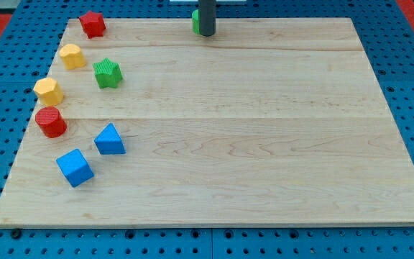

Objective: Move the red circle to the top center

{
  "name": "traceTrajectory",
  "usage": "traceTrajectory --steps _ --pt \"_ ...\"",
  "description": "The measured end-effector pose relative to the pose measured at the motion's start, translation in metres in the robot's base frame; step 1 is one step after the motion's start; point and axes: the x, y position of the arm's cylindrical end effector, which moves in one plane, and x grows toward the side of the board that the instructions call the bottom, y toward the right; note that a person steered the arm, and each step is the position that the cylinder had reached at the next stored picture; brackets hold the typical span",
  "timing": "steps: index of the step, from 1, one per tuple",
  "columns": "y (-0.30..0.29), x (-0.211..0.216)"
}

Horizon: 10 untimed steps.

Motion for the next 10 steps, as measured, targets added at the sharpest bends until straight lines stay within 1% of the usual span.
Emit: traceTrajectory --steps 1,2,3,4,5,6,7,8,9,10 --pt "-0.016 0.029" --pt "-0.078 0.038" --pt "-0.094 0.038" --pt "-0.095 0.038" --pt "-0.099 0.054" --pt "-0.159 0.066" --pt "-0.202 0.087" --pt "-0.196 0.123" --pt "-0.183 0.176" --pt "-0.19 0.232"
